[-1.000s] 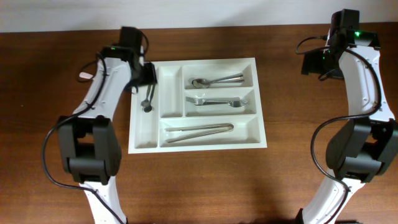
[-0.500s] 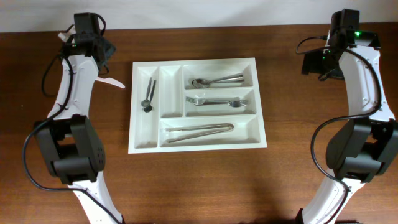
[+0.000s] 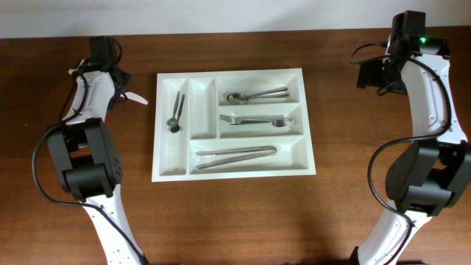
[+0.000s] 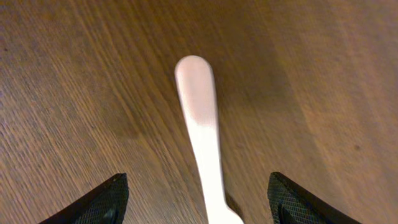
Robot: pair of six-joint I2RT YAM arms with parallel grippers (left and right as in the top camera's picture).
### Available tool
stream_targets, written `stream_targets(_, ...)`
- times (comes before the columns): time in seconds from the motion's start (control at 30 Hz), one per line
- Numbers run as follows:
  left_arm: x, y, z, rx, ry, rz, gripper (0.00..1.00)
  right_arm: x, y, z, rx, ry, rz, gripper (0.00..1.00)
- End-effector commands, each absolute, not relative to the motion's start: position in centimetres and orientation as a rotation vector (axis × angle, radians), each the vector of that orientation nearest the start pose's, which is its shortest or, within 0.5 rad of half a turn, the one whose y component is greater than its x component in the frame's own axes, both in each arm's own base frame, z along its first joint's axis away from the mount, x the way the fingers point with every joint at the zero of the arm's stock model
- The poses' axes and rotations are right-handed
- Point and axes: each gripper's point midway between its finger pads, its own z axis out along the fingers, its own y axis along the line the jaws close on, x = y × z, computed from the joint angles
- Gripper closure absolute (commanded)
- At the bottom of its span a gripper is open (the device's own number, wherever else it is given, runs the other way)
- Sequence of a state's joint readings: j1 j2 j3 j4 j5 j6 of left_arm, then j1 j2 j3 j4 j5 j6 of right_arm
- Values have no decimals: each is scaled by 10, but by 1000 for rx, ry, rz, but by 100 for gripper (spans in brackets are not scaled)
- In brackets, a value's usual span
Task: Pack container
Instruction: 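Release the spoon and withdraw the left gripper left of the tray, then lower the left gripper onto the white plastic utensil and grasp it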
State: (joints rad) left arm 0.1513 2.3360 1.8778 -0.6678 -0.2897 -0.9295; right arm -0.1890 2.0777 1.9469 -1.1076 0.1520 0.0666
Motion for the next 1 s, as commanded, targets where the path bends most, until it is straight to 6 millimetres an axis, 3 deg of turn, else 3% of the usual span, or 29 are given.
stream_targets(0.0,537,148,29,-1475,2161,157,26,467,-113,153,375,2755,-240,1)
stream_targets(0.23,534,160,7,-1502,2165,176,27,467,-113,153,375,2755,-240,1)
stream_targets(0.47,536,147,-31,-1484,2262,103,32,467,-113,153,375,2755,-240,1)
stream_targets(0.63,534,140,-46,-1493,2303,70,36,467,-113,153,375,2755,-240,1)
stream_targets(0.77,523,136,-52,-1515,2353,80,50,467,-113,153,375,2755,-240,1)
stream_targets(0.97,491,130,-60,-1567,2466,157,51,467,-113,153,375,2755,-240,1)
